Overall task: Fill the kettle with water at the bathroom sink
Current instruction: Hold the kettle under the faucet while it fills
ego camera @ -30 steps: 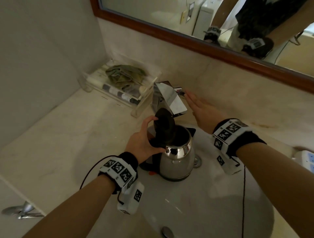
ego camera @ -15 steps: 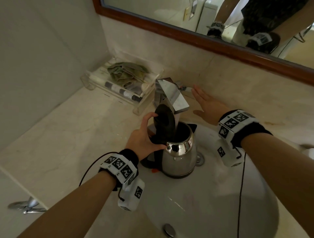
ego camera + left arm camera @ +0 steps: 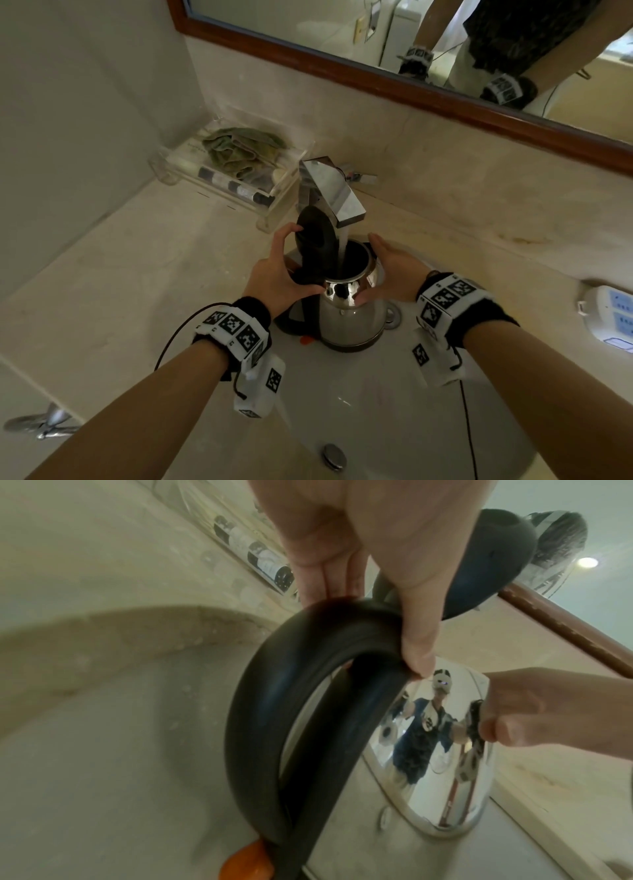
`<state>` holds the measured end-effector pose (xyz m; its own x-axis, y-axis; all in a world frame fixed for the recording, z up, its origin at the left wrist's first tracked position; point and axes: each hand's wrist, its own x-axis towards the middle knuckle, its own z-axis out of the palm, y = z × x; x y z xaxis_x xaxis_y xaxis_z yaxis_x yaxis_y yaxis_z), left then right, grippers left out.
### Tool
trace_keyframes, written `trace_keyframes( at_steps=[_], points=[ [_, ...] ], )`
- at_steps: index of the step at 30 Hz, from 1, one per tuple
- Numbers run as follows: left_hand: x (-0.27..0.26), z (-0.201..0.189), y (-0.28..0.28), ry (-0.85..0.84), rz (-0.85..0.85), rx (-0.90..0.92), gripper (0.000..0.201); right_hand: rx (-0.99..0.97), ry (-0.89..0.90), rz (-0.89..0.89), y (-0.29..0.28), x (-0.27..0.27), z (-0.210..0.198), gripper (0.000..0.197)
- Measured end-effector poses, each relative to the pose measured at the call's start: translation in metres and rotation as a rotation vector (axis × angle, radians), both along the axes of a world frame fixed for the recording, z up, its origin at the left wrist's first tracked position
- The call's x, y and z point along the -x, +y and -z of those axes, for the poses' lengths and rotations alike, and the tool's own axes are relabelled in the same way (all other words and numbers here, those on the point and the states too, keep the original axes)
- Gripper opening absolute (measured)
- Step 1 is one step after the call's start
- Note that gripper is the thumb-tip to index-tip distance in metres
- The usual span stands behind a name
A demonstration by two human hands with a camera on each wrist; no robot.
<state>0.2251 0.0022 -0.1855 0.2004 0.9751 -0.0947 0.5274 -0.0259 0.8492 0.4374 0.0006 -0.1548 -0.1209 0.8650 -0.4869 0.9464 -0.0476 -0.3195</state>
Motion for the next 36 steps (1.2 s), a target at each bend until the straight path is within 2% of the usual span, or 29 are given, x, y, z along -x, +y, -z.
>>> trace_keyframes(
  at_steps=[17,36],
  points=[
    [-0.005,0.000,0.005,-0.010,0.016,0.002,0.094,0.014,-0.073,-0.001,0.009,0.002,-0.010,0.119],
    [0.002,0.007,0.003,-0.061,-0.006,0.022,0.096,-0.014,-0.061,0.004,0.011,0.007,-0.007,0.120]
  ],
)
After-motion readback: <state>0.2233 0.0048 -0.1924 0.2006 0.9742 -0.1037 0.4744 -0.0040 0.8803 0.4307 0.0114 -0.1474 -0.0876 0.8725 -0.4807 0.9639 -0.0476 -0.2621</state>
